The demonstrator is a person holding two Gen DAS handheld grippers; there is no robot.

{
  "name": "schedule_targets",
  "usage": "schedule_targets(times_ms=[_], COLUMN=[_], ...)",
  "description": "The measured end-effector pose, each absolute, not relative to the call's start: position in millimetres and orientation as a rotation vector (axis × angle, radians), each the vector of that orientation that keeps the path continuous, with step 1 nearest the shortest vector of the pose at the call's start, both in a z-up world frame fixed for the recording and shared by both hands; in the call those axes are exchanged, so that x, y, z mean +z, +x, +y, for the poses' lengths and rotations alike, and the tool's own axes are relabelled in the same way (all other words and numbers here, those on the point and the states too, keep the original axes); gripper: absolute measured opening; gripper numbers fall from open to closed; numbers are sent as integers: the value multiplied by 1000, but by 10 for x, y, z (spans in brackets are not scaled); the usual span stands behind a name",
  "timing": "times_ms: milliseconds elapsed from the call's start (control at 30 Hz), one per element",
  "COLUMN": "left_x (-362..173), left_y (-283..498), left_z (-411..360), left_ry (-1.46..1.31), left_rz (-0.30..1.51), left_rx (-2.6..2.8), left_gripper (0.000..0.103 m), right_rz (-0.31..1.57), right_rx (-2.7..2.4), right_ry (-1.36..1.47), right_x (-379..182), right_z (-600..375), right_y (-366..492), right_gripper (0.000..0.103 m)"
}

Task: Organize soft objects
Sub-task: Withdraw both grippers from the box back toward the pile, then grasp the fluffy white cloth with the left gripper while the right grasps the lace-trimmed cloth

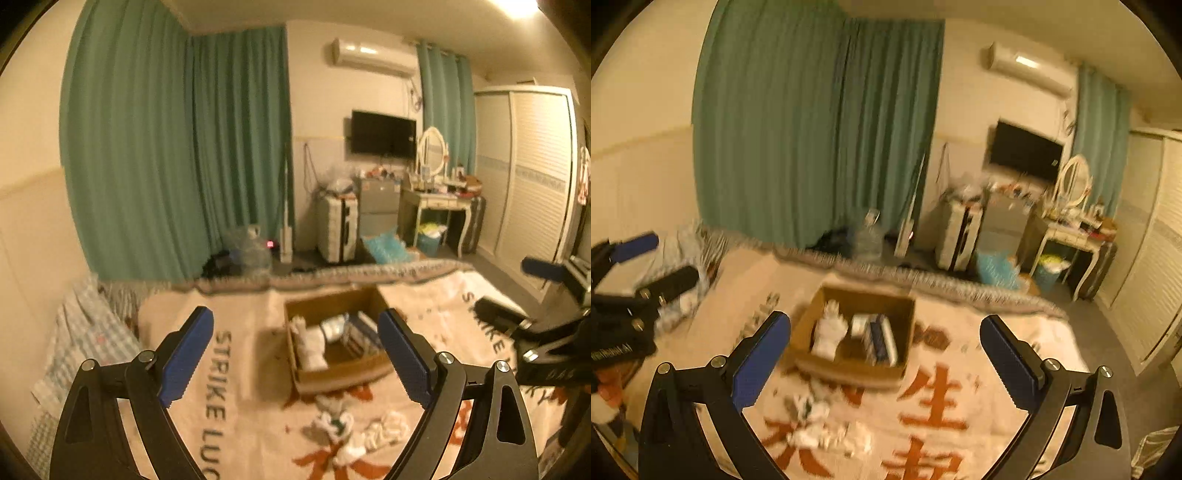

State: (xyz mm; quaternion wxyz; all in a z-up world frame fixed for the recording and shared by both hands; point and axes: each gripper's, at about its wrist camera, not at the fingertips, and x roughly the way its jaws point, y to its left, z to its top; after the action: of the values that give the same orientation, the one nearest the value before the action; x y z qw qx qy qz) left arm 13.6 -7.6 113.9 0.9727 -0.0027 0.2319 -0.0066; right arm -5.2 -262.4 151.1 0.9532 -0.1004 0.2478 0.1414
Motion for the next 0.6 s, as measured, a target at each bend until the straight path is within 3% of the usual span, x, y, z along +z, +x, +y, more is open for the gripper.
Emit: schedule_targets(times_ms=[400,600], left_x=[-430,-1065], left_y=[440,534], left_z=[-245,-280], left_ry=[-52,-59], left_rz=[798,943], left_rx=[16,45], left_gripper=[91,90], right_rz=[816,955], right_rx=[372,452], right_ry=[-242,-297], right_x=[-174,-872], right_z=[-2545,-2418], right_y=[439,569], right_gripper=[103,96])
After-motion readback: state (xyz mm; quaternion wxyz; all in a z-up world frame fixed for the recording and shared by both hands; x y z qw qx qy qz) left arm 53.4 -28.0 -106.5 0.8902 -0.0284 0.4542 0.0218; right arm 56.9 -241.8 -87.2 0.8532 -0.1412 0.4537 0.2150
